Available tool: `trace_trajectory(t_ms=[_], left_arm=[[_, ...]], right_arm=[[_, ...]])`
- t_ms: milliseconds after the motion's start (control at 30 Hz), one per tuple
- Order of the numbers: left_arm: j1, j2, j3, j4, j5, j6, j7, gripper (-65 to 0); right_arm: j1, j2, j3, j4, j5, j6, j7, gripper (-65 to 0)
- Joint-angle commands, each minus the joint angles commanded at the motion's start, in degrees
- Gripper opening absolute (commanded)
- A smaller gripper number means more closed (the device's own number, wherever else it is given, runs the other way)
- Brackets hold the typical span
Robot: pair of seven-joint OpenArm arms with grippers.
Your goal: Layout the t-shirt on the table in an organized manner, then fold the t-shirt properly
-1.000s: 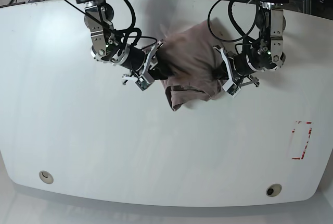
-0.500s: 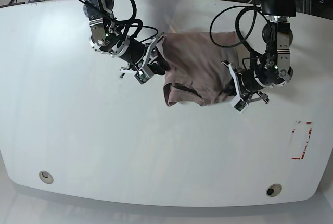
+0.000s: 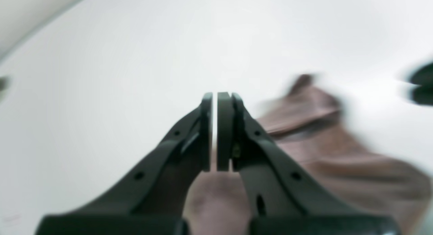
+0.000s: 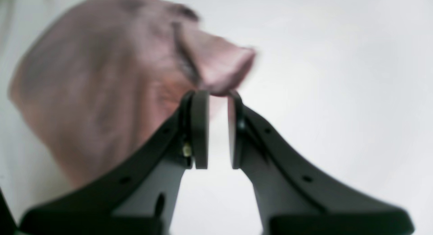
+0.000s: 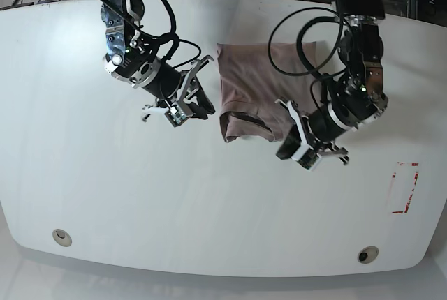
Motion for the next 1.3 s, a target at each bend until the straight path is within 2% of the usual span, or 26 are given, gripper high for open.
trace_trajectory(t_ms=[133, 233, 300, 433, 467, 600, 700, 933, 1133, 1200, 1300], left_arm=[[3.4, 2.4, 4.0, -0.4, 3.1, 4.0, -0.8, -64.6], [6.2, 3.0, 8.2, -1.0, 6.1, 7.0, -5.8, -64.6], [8.2, 3.0, 10.4, -1.8, 7.1, 9.4, -9.6, -64.6], [11.0, 2.7, 14.7, -4.5, 9.2, 15.7, -16.9, -64.6], [11.7, 2.7, 16.0, -5.8, 9.8, 18.3, -18.7, -64.6], [12.5, 2.5, 17.8, -9.9, 11.9, 22.0, -21.3, -64.6], [12.5, 2.4, 17.1, -12.9, 12.6, 22.4, -21.8, -64.6], [12.2, -1.8, 11.1, -17.0, 12.6, 22.3, -21.9, -64.7], [12.5, -7.6, 4.9, -16.5, 12.5, 22.2, -21.9, -64.7], [12.6, -9.8, 3.0, -16.4, 12.5, 21.0, -21.9, -64.7], [12.7, -12.5, 0.1, -16.5, 12.5, 17.4, -21.9, -64.7]], right_arm=[[0.1, 3.6, 1.7, 0.1, 0.6, 0.09, 0.0, -56.3], [0.3, 5.6, 2.0, 0.6, 0.6, 0.09, 0.0, -56.3], [0.1, 6.0, 3.1, 0.9, 0.6, 0.09, 0.0, -56.3], [0.0, 6.0, 5.2, 1.6, 0.6, 0.09, 0.0, -56.3], [0.0, 6.0, 5.8, 1.7, 0.6, 0.09, 0.0, -56.3], [-0.1, 6.1, 7.6, 1.7, 0.6, 0.09, 0.0, -56.3], [-0.3, 6.0, 8.0, 1.9, 0.6, 0.18, -0.1, -56.3], [-1.1, 6.0, 8.2, 2.1, 0.6, 2.55, -0.1, -56.3], [-2.3, 6.0, 8.2, 2.2, 0.6, 2.55, -0.1, -56.3], [-2.5, 6.0, 8.2, 2.7, 0.6, 2.55, -0.1, -56.3], [-3.3, 6.0, 8.2, 3.7, 0.6, 2.55, -0.1, -56.3]])
